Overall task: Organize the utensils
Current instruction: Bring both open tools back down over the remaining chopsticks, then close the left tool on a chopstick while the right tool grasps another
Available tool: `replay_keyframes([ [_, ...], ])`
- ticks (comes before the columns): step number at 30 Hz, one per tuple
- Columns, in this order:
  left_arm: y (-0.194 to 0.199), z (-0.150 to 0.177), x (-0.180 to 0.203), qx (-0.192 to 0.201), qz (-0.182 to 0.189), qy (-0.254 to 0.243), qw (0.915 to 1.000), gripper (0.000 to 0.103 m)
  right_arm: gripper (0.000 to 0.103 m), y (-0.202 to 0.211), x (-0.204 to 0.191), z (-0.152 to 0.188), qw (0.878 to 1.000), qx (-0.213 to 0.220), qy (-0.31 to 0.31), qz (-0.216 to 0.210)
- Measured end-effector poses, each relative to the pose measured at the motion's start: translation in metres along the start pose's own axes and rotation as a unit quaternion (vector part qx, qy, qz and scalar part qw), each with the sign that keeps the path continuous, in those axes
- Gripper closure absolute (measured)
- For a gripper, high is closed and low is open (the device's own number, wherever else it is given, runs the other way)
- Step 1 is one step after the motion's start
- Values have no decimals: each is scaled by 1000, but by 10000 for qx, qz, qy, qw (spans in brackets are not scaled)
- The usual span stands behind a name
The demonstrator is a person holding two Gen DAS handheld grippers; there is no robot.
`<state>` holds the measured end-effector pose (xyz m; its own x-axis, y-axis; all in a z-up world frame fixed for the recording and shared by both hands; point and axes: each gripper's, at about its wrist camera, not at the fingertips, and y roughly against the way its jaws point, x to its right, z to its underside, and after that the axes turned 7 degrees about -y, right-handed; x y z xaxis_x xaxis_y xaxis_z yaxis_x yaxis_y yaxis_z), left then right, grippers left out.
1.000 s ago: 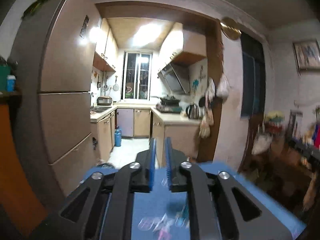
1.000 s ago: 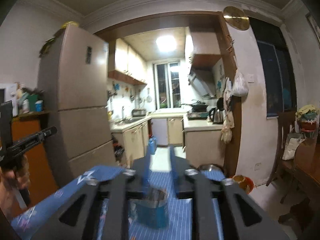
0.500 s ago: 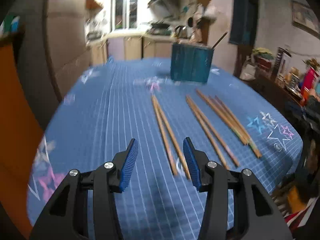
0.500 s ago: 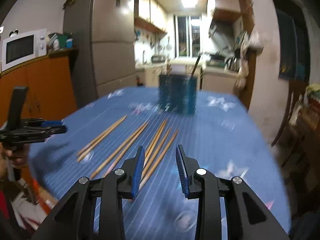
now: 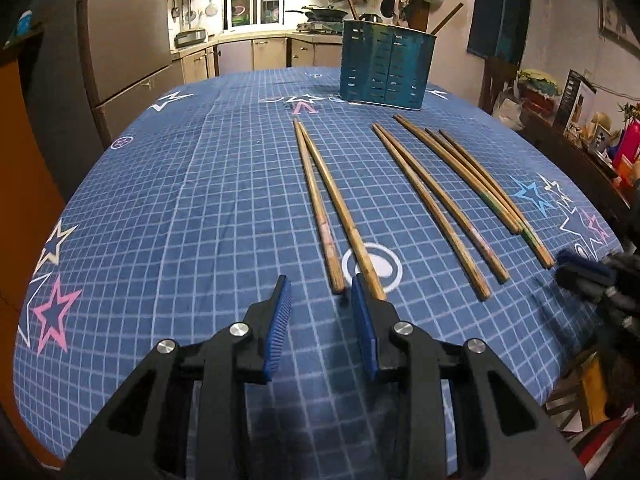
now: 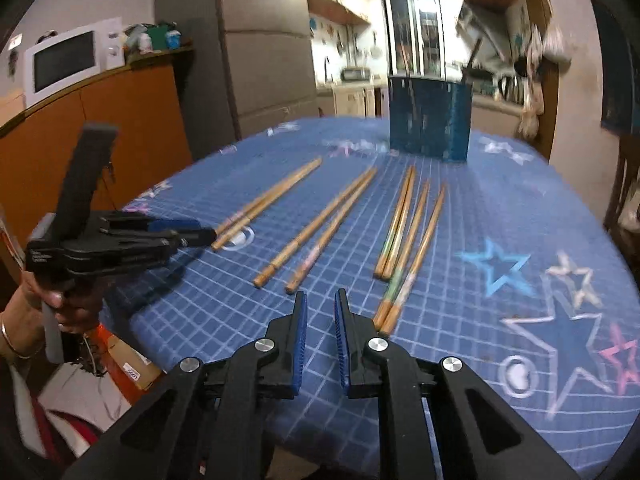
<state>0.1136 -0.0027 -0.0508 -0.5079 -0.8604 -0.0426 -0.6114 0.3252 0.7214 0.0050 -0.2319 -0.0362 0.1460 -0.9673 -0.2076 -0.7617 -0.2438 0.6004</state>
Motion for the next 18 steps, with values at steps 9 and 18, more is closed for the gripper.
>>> replay_keyframes([
  [9,-13,-14,-1,-75,40,53,9999,73,87,-29,31,-16,9991,-160,-376,-86],
  [18,-13,-12,-1,-41,67,-1,10000,65,67,-27,36,-20,9984,-248,-502,-1],
])
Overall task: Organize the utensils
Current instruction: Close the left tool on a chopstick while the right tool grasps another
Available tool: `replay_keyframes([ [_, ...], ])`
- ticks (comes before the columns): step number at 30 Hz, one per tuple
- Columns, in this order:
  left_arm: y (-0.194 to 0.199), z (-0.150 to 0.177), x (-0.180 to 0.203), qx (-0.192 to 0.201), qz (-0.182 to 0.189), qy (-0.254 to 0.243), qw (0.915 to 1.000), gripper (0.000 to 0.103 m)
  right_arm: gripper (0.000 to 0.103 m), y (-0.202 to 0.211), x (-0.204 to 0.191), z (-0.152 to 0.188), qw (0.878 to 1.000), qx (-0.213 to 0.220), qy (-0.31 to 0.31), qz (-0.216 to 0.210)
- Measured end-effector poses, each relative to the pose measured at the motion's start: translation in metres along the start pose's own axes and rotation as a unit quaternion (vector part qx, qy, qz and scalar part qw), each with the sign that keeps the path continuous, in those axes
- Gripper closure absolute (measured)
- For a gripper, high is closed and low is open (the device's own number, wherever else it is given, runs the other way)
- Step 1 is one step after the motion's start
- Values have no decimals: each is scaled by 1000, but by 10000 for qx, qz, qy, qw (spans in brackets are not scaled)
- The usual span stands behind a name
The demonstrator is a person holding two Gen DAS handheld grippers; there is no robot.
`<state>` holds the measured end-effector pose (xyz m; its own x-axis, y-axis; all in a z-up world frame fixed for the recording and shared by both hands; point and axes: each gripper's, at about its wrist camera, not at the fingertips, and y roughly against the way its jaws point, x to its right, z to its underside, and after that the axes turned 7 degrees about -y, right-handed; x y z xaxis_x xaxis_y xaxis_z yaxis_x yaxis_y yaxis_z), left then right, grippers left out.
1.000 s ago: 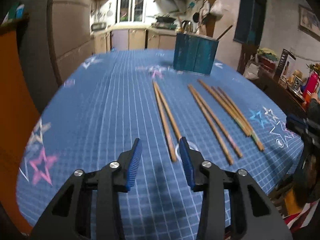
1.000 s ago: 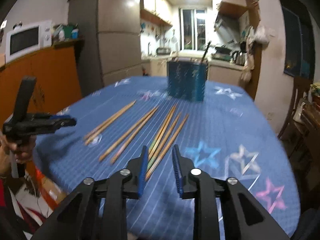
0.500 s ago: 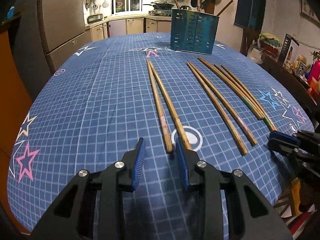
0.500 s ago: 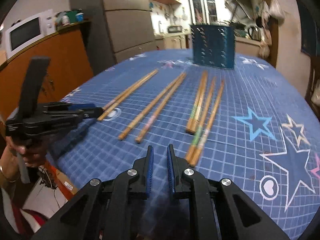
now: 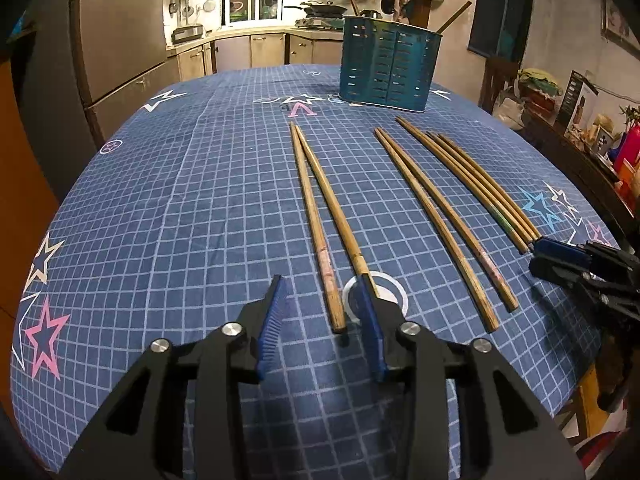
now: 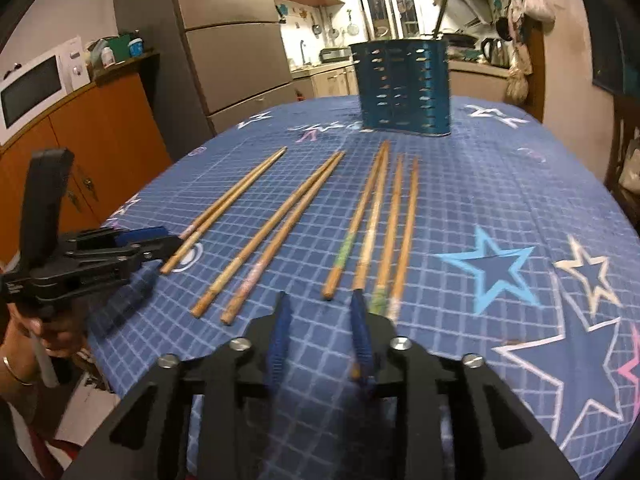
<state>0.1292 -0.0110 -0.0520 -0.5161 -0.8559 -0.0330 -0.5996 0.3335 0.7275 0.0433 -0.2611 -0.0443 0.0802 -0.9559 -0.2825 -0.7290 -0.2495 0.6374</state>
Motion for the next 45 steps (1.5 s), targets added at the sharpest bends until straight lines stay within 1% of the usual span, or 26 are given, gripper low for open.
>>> replay_keyframes([
  [1,0,0,2,7,-7,-22,10000,63,67,-2,-4,-1,9999,10,98,116],
  [3,-1,0,3,12,-25,-52,10000,62,67,-5,-7,-3,9996,-19,145,258],
  [6,-1,0,2,12,8,-36,10000,62,67,-6,-12,-2,9991,-30,220,373],
  [8,-1,0,0,27,16,-3,10000,62,67,-2,-12,1,9993,-38,114,346],
  [10,-1,1,1,52,19,29,10000,62,67,-2,-13,2,9990,8,115,429],
  [11,-1,2,0,68,14,41,10000,62,70,-3,-14,2,9988,17,142,473],
  [12,-1,2,0,80,14,52,10000,62,75,-4,-16,1,9985,12,175,524],
  [13,0,3,0,92,18,59,9999,62,83,-7,-19,0,9981,-13,236,569],
  [14,0,5,-1,101,24,62,9999,62,86,-11,-22,-2,9976,-24,296,624],
  [16,1,6,0,109,21,41,9999,62,86,-14,-24,-5,9970,-38,349,695],
  [23,5,10,8,107,-123,-24,9999,62,86,-20,-20,-13,9972,-194,203,687],
  [24,6,11,10,112,-176,-37,9998,63,86,-21,-19,-15,9972,-210,198,696],
  [26,6,11,11,133,-258,-49,9996,70,88,-25,-18,-18,9969,-232,186,730],
  [27,7,12,11,138,-259,-24,9996,71,89,-26,-18,-19,9968,-232,189,739],
  [30,8,13,9,162,-332,76,9993,79,90,-26,-17,-19,9967,-226,175,761],
  [32,9,14,8,202,-370,131,9990,86,90,-24,-19,-18,9963,-210,162,821],
  [34,10,16,7,243,-386,144,9989,88,90,-22,-21,-15,9956,-206,164,899],
  [37,11,17,5,289,-353,184,9988,88,91,-20,-24,-10,9946,-112,245,1001],
  [40,11,16,7,262,-391,118,9988,88,91,-19,-24,-9,9944,-47,243,1026],
  [41,11,16,8,257,-414,80,9988,94,91,-19,-23,-8,9946,-8,227,1017],
  [42,11,16,9,266,-415,59,9988,98,92,-18,-22,-7,9947,20,201,1006],
  [45,12,18,7,306,-357,149,9988,98,94,-13,-19,-2,9954,151,117,934],
])
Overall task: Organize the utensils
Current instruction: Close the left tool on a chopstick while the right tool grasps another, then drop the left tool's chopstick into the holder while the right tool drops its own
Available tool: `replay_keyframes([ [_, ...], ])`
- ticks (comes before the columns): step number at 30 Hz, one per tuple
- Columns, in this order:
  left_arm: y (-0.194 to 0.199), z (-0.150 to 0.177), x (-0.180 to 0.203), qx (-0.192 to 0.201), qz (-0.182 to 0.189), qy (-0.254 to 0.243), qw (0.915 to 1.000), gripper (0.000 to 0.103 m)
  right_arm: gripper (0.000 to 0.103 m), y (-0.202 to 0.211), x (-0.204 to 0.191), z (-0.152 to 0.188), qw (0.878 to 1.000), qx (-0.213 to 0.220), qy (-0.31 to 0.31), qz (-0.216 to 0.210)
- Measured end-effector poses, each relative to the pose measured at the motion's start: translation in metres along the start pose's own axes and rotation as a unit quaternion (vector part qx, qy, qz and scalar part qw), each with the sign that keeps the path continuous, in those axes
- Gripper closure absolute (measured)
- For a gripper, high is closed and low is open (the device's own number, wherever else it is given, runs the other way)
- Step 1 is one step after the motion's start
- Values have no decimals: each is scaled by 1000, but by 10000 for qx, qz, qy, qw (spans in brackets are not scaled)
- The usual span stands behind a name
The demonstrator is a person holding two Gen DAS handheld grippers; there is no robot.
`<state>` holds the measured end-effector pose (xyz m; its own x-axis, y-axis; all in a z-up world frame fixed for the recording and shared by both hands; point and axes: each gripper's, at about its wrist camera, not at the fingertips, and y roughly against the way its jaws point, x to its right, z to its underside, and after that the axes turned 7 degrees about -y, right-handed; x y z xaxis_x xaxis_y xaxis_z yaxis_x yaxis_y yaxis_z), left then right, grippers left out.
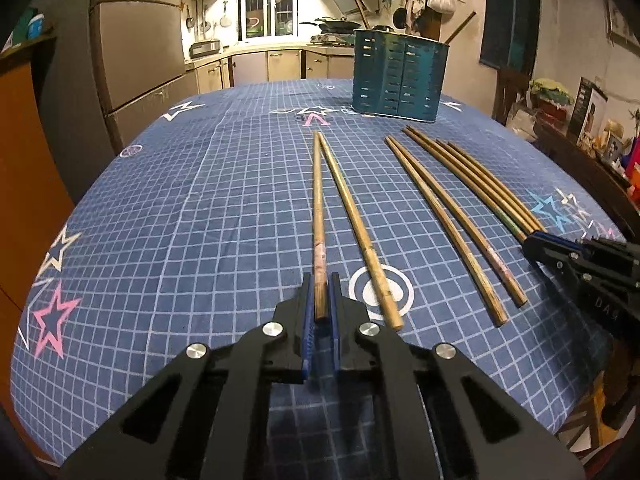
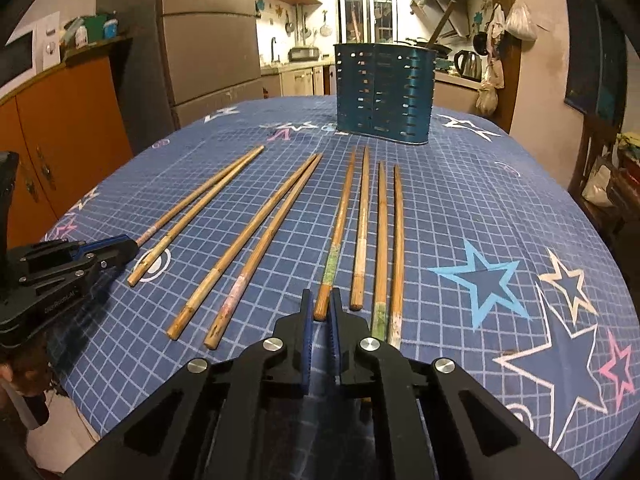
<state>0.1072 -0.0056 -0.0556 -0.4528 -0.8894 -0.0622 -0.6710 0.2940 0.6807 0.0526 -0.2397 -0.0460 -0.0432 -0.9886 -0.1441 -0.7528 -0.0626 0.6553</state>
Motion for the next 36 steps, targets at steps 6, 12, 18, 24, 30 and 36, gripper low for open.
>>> replay_keyframes([
  [6,17,10,-3,-21,68,182,9998,98,95,27,7,4,9995,265,-49,-179],
  [12,63,-4,-15,545,-101,400,9977,98,95,64,8,-8,9964,795,96,-285],
  [18,106,-34,-21,1215,-232,367,9916,98,95,111,2,-39,9858,1559,386,-492],
  [24,131,-70,-26,1704,-258,296,9846,98,95,138,-3,-75,9739,2071,638,-678],
  [30,152,-92,-18,2040,-273,223,9783,98,95,151,-8,-101,9660,2333,793,-785],
  [36,168,-101,-11,2305,-249,152,9726,98,95,166,-7,-113,9611,2471,766,-964],
])
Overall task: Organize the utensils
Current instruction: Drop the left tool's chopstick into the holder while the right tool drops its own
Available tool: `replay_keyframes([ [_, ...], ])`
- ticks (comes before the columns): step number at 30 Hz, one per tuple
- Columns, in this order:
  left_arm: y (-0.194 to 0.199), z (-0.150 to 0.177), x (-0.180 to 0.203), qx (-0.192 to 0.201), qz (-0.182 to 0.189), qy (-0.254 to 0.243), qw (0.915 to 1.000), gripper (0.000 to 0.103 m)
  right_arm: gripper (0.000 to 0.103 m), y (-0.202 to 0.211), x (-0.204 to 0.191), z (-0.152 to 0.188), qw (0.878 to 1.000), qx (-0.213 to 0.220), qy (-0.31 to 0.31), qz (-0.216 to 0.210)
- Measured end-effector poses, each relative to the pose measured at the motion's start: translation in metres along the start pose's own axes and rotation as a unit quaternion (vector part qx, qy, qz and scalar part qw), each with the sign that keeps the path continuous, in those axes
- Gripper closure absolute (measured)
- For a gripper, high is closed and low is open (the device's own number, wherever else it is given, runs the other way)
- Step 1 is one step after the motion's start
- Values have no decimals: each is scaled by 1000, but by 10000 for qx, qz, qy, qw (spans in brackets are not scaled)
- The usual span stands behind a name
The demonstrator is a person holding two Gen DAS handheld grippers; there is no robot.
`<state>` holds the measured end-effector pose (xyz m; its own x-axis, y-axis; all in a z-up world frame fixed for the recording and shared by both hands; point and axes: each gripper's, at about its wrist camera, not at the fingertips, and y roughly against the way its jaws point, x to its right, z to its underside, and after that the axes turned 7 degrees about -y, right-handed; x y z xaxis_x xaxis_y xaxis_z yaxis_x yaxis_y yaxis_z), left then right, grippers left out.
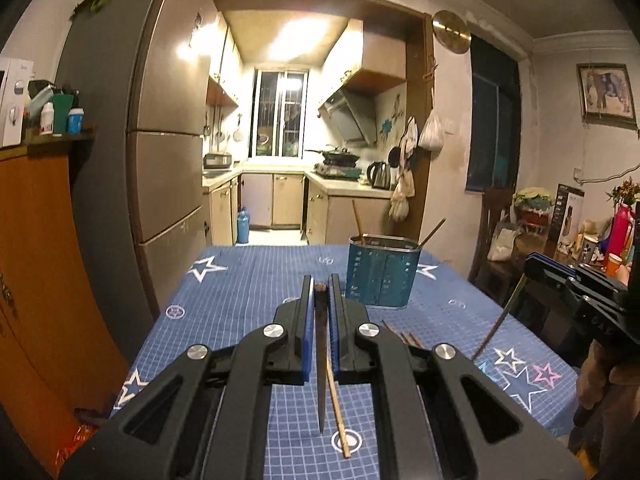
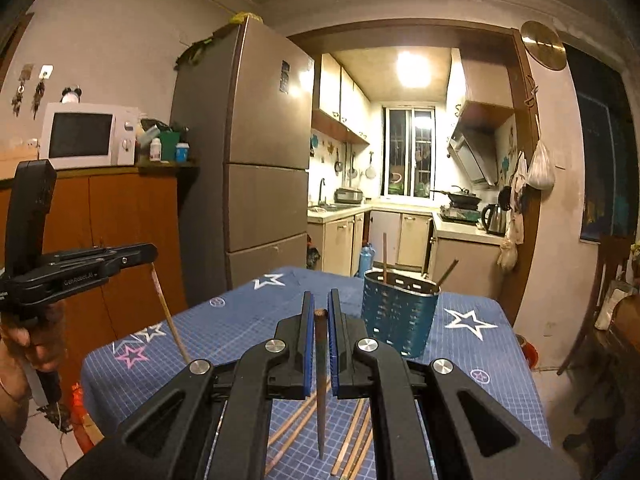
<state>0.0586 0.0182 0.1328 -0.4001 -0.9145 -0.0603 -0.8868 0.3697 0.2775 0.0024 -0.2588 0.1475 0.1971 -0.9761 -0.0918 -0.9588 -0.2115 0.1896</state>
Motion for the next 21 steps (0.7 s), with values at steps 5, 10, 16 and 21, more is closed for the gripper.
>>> replay_keyframes([
  [5,1,-4,7,61,-161,-112,9998,98,95,6,-2,-8,9999,128,-5,-89],
  [10,1,-4,17,112,-459,-297,9984,98,95,8,-1,-11,9998,166,-24,-135],
  [16,1,-2,35,216,-1053,-734,9915,98,95,8,-6,-12,9997,189,19,-158],
  [21,-5,-3,38,124,-1261,-795,9888,98,95,6,-8,-10,9997,149,58,-176],
])
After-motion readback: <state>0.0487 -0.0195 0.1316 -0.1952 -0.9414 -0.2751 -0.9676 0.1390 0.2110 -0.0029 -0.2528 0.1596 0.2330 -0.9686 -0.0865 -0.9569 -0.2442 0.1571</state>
